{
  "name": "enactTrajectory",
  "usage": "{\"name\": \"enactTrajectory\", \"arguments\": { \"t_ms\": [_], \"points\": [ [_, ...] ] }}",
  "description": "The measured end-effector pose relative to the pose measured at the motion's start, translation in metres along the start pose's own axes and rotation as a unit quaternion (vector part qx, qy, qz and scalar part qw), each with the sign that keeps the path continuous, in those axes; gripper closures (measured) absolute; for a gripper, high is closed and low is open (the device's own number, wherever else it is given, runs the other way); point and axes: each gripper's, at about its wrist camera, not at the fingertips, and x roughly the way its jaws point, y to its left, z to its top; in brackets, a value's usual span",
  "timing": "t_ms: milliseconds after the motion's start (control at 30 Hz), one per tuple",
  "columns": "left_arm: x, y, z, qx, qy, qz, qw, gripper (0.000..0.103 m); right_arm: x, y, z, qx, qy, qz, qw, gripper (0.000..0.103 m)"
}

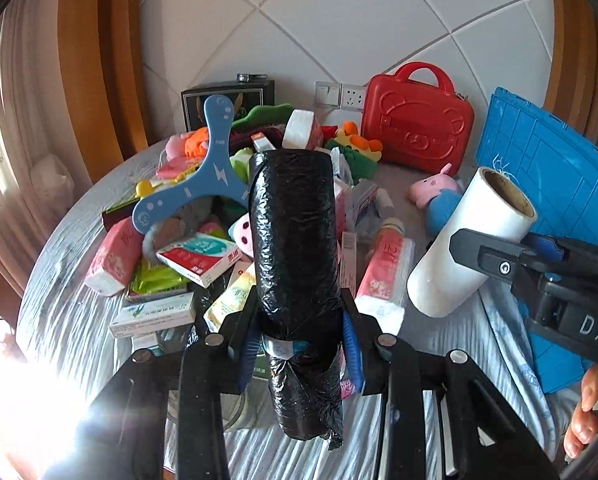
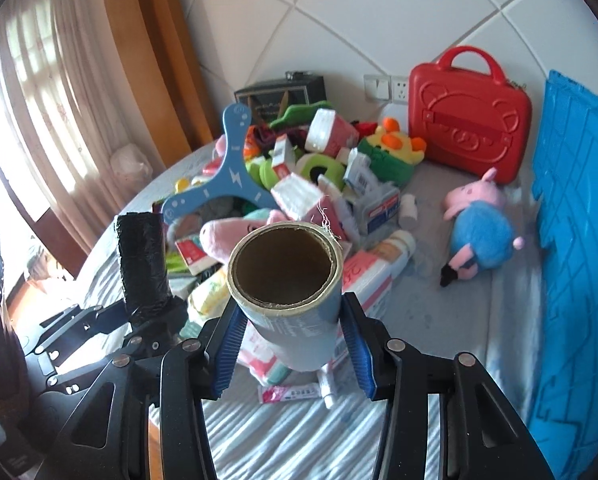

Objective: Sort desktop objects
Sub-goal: 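Carry the black bag and paper roll with both tools over the crate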

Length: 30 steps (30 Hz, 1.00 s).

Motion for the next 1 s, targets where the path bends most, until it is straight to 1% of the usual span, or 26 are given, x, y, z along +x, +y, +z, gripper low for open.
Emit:
{"name": "enactTrajectory", "arguments": {
  "t_ms": [67,233,333,467,567,667,800,900,1000],
  "points": [
    [-0.01,-0.01,0.011,0.013,-0.015,-0.006,0.9998,0.068,-0.019,-0.005,0.009,0.004,-0.022,-0.005,1.0,0.056],
    [-0.035,-0.05,0.042,0.048,-0.056,-0.037,0.9966,0.068,-0.071,-0.023,0.025,0.016,-0.074,-0.035,0.997,0.056],
    [-0.051,-0.08,0.059,0.064,-0.078,-0.068,0.9926,0.068,-0.105,-0.035,0.032,0.026,-0.106,-0.061,0.992,0.056],
    [-0.071,-0.123,0.076,0.088,-0.103,-0.114,0.9842,0.068,-0.154,-0.051,0.035,0.036,-0.149,-0.111,0.982,0.056],
    [-0.087,-0.157,0.083,0.108,-0.119,-0.146,0.9761,0.068,-0.189,-0.068,0.032,0.051,-0.178,-0.151,0.971,0.056],
    [-0.104,-0.191,0.089,0.128,-0.138,-0.177,0.9661,0.068,-0.225,-0.085,0.025,0.067,-0.204,-0.19,0.958,0.056],
    [-0.129,-0.236,0.093,0.15,-0.157,-0.217,0.9517,0.068,-0.273,-0.107,0.016,0.084,-0.236,-0.244,0.937,0.056],
    [-0.147,-0.268,0.095,0.165,-0.165,-0.246,0.9408,0.068,-0.306,-0.128,0.01,0.099,-0.25,-0.285,0.92,0.057],
    [-0.16,-0.302,0.092,0.181,-0.164,-0.269,0.9316,0.068,-0.328,-0.151,0.0,0.117,-0.253,-0.318,0.906,0.057]
  ]
}}
